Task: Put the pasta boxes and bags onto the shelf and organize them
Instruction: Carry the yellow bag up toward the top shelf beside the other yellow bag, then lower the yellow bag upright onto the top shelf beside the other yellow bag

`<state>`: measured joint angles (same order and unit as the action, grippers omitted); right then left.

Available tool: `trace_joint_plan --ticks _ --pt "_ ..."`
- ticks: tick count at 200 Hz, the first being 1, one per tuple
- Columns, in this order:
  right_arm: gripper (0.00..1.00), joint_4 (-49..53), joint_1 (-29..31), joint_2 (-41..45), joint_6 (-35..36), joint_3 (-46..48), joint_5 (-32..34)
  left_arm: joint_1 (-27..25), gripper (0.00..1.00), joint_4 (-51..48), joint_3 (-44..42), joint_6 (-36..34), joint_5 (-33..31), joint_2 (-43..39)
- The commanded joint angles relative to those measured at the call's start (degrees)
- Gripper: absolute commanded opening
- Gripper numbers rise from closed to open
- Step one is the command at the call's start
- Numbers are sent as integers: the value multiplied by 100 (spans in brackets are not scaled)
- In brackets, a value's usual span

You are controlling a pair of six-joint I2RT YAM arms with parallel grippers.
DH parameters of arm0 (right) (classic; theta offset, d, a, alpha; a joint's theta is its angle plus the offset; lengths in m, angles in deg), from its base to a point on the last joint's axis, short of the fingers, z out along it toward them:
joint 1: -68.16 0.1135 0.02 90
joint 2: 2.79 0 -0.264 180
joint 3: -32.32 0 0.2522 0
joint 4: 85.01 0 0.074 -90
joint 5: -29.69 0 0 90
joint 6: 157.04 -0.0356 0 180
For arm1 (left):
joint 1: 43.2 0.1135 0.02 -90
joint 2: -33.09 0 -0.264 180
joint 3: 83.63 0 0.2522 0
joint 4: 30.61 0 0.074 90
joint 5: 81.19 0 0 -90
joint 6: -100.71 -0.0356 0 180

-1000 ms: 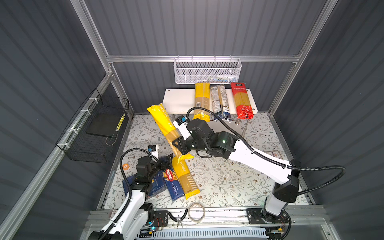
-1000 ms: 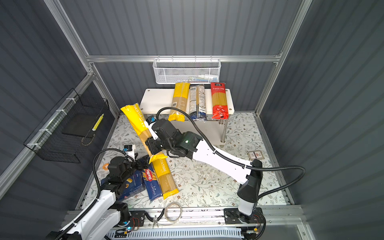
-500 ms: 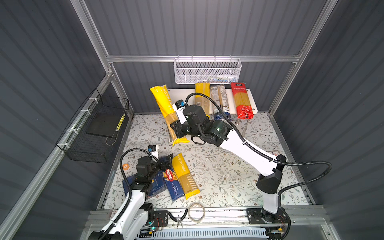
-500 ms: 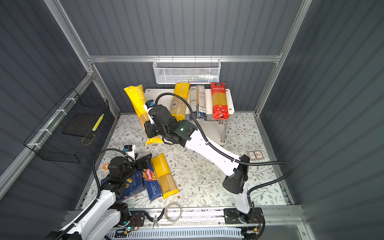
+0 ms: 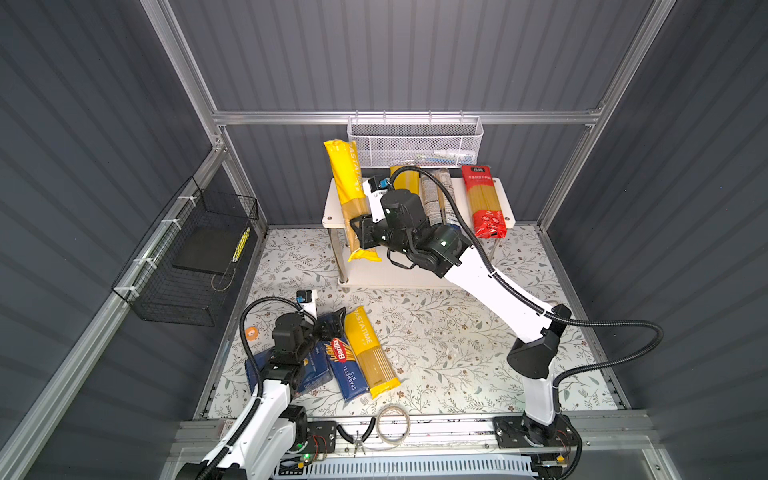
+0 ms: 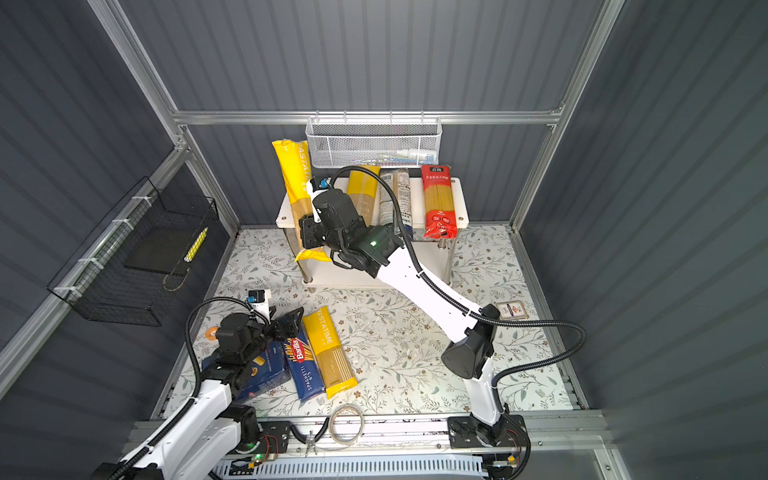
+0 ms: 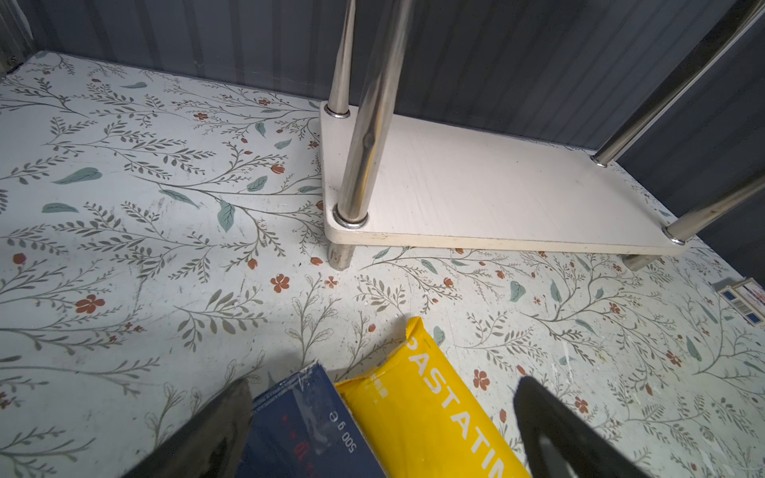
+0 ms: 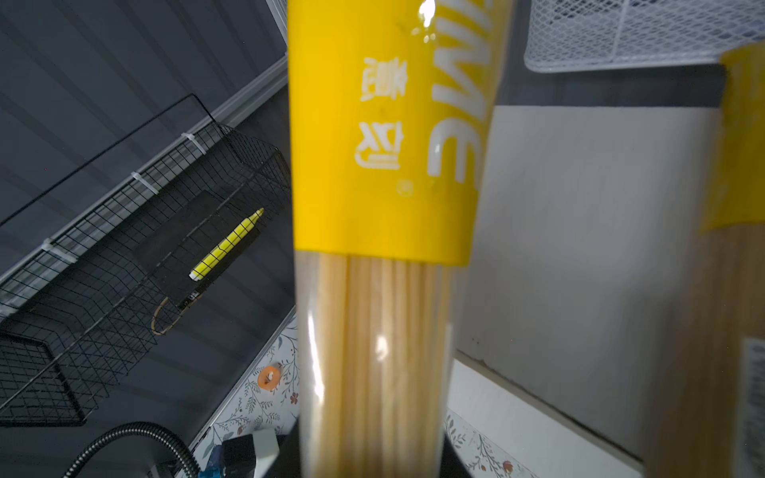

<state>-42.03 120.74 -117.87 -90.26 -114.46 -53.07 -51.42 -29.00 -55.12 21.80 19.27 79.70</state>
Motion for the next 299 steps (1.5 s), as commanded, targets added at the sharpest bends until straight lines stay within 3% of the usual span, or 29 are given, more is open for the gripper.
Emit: trace_joint_plan --ticks 1,67,125,208,299 --pt "26 -1112 -85 70 -13 -356 113 -30 100 -51 134 -46 -18 -67" --pt "26 -1627 -203 -141 -112 -304 276 -30 100 -52 163 -46 -18 -12" --pt "27 -2058 -256 -350 134 -270 853 -30 100 -52 152 -46 -22 -30" --pt "27 -2332 -585 -592 -74 -426 821 -30 100 -52 177 -45 -2 -3" --pt "36 -2458 -766 -723 -198 -489 1007 -27 100 -52 174 -46 8 6"
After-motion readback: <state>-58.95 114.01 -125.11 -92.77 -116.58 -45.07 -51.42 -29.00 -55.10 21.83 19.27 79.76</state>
